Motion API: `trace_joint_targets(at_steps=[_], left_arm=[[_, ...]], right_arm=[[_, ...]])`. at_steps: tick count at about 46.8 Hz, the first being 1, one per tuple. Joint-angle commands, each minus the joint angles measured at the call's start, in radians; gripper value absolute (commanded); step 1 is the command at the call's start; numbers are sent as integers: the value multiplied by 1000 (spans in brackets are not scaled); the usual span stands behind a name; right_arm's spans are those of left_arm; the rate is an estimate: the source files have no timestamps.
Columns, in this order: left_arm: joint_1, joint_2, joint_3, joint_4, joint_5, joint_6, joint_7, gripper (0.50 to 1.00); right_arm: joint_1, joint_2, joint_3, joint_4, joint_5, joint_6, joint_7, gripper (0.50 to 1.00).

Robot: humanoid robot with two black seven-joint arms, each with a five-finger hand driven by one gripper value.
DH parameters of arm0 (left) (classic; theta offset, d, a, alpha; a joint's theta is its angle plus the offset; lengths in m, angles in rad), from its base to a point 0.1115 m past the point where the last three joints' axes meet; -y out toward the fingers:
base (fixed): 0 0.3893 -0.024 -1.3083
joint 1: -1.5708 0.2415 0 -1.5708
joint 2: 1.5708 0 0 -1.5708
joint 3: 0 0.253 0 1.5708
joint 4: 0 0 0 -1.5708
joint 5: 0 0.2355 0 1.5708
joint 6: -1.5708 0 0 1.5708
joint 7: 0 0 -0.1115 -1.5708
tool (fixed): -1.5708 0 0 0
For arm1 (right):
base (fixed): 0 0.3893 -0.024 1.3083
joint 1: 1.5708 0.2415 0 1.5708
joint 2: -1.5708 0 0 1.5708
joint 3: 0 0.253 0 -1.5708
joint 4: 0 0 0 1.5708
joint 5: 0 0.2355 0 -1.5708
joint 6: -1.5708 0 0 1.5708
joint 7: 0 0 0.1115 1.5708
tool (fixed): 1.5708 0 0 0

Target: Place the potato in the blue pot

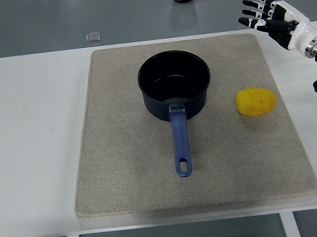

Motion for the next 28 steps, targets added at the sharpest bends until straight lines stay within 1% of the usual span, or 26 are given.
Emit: trace_joint_targets(at_steps=[1, 4, 11, 22, 28], left_arm=[[-1, 0, 0, 0, 0, 0, 0, 996], [-1, 0, 0, 0, 0, 0, 0, 996], [-3, 0, 0, 0, 0, 0, 1, 996], [-3, 0, 0, 0, 0, 0, 1, 996], [-3, 0, 0, 0, 0, 0, 1, 996]], right_arm=[[2, -70, -35, 70, -41, 50, 1, 926], [2, -106, -52, 119, -76, 67, 1, 926], [2, -168, -94, 211, -156, 70, 9, 926], [2, -214, -163, 313, -271, 78, 47, 926], [2, -219, -189, 343, -327, 77, 52, 926]])
